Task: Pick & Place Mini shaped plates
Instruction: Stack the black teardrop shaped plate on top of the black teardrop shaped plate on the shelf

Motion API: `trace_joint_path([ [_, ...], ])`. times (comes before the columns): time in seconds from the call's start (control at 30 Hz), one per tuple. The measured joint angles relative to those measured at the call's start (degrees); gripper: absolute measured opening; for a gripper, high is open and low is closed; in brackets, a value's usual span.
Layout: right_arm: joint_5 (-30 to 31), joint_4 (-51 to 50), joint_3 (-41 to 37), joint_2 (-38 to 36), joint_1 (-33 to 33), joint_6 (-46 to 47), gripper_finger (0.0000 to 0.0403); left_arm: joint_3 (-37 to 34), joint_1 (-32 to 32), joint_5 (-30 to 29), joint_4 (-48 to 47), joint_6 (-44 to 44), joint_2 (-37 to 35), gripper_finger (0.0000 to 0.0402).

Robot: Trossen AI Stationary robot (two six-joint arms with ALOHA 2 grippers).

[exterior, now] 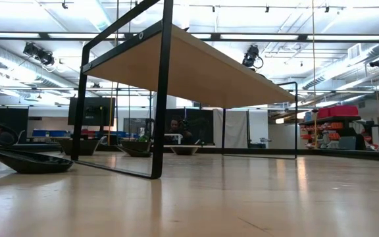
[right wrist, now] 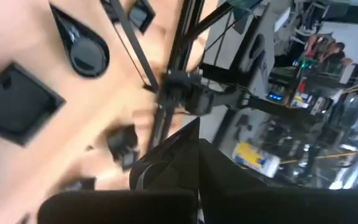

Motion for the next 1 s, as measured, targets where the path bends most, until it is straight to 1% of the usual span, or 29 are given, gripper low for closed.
trace_joint_path([
  [0.07, 2.5, 0.4, 0.0, 0.0, -0.6, -3.1, 0.0, 0.0, 0.0, 0.0, 0.0, 0.0, 0.0, 0.0025],
  [0.2, 9.8, 0.5, 0.0, 0.0, -1.1, -10.6, 0.0, 0.0, 0.0, 0.0, 0.0, 0.0, 0.0, 0.0025],
  [0.27, 10.6, 0.8, 0.0, -0.2, -1.2, -11.2, 0.0, 0.0, 0.0, 0.0, 0.0, 0.0, 0.0, 0.0025],
  [0.33, 9.6, 0.8, 0.0, -0.6, -1.0, -10.4, 0.0, 0.0, 0.0, 0.0, 0.0, 0.0, 0.0, 0.0025],
  [0.47, 4.3, 0.9, 0.0, -1.9, -1.1, -6.5, 0.0, 0.0, 0.0, 0.0, 0.0, 0.0, 0.0, 0.0025],
  [0.53, 3.3, 0.7, 0.0, -2.2, -0.9, -6.2, 0.0, 0.0, 0.0, 0.0, 0.0, 0.0, 0.0, 0.0025],
  [0.7, 2.6, -1.2, 0.0, -2.2, 1.2, -11.1, 0.0, 0.0, 0.0, 0.0, 0.0, 0.0, 0.0, 0.0025],
  [0.87, -5.0, -0.6, -1.7, -2.0, 3.4, -12.5, 0.0, 0.0, 0.0, 0.0, 0.0, 0.0, 0.0, 0.0025],
  [0.93, -6.1, 0.8, -2.9, -1.9, 4.1, -13.4, 0.0, 0.0, 0.0, 0.0, 0.0, 0.0, 0.0, 0.0025],
  [1.0, -5.9, 3.3, -4.6, -1.9, 4.6, -14.8, 0.0, 0.0, 0.0, 0.0, 0.0, 0.0, 0.0, 0.0025],
])
